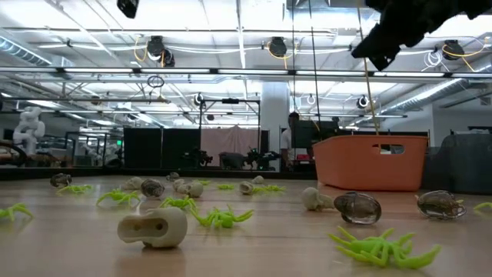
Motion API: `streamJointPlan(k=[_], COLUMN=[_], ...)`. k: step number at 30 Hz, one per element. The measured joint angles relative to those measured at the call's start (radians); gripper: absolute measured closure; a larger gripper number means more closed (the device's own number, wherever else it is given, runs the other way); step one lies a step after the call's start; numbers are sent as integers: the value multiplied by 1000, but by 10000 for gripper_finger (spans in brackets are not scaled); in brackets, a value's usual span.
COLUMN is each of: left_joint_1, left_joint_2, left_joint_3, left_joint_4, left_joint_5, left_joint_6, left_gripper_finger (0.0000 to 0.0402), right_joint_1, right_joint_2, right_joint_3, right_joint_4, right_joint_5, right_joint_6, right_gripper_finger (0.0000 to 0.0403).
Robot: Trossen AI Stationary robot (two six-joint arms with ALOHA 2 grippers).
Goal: Sort Halloween decoration
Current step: Put the black skull toy into the orange bin
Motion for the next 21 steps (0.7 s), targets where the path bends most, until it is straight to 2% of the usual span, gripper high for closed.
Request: streamJointPlan(k=[12,14,21], left_joint_1=[0,0,0], left_joint_2=[138,166,250], left_joint_3=[8,8,8], left_joint_4=[-23,-24,-43], left_joint_5=[-1,-14,-242], left_joint_6=[0,0,0], left_gripper_finger=[402,402,402], right_joint_1=[65,78,124], right_joint_2=[0,0,0], right_joint_3=[-59,-66,-155], right_joint_4=[19,54,325], right_joint_5=[6,31,82], right_joint_6=[62,62,3], right_gripper_finger=[403,403,403])
